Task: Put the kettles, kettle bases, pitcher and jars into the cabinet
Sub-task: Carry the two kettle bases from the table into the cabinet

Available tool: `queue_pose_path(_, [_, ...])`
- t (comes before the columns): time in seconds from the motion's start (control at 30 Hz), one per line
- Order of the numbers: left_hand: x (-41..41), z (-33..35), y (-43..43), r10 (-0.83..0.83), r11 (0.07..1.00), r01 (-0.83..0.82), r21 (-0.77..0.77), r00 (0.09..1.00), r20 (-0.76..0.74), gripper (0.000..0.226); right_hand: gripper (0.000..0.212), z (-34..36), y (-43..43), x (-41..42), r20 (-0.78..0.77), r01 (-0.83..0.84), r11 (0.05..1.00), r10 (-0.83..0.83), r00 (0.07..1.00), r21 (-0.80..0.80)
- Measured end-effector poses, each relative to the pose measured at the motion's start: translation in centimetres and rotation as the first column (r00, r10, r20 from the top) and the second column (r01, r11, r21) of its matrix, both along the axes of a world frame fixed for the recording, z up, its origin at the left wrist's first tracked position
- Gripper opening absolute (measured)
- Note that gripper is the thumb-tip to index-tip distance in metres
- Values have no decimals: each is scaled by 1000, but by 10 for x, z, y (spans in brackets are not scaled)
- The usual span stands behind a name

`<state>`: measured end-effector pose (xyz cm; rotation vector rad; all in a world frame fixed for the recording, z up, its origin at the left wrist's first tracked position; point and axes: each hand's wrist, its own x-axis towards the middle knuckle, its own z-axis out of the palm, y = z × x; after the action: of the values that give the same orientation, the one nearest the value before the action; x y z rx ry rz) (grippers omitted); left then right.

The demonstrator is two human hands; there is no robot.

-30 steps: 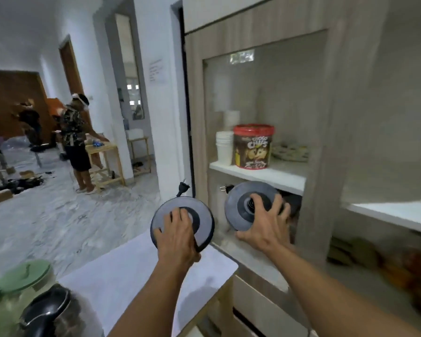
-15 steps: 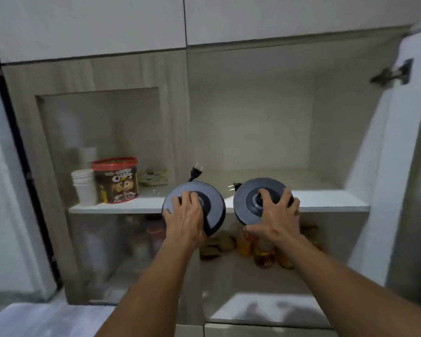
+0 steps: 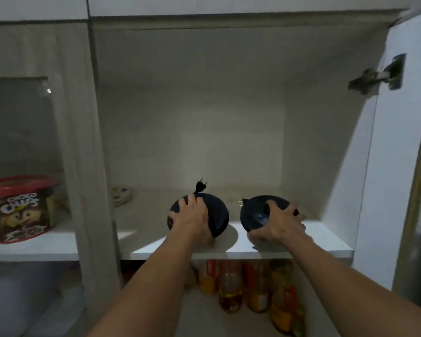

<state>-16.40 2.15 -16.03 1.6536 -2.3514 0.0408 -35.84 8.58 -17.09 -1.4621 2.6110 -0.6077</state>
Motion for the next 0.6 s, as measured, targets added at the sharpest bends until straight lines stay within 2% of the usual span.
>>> queue_pose_path(0.07, [-21,-7,-29,19,998,-18,67,1000,-10,88,102,-3,-31,-19,21,-25,999,24,1000,42])
queue_pose_path(0.17, [-44,-16,-64,45,980,-38,195,999,-31,115,104,-14,-67,-41,55,-63,991,57,997,119])
queue_pose_path(0.23, [-56,-23,-84,73,964,-56,259,996,-57,124,103,-21,-85,-53,70,-102,985,93,993,136])
queue_pose_path(0.37, [-69,-39,-124,64,951,-34,306,994,-89,128,98,-33,-118,-66,22,-150,988,149,989,23])
queue_pose_path(0.47, [-79,-46,-151,95,957,-63,282,990,-100,131,116,-40,-149,-75,77,-133,989,127,989,71])
queue_pose_path(0.6, [-89,-46,-168,151,941,-106,320,982,-117,118,118,-37,-166,-84,104,-128,984,116,988,125])
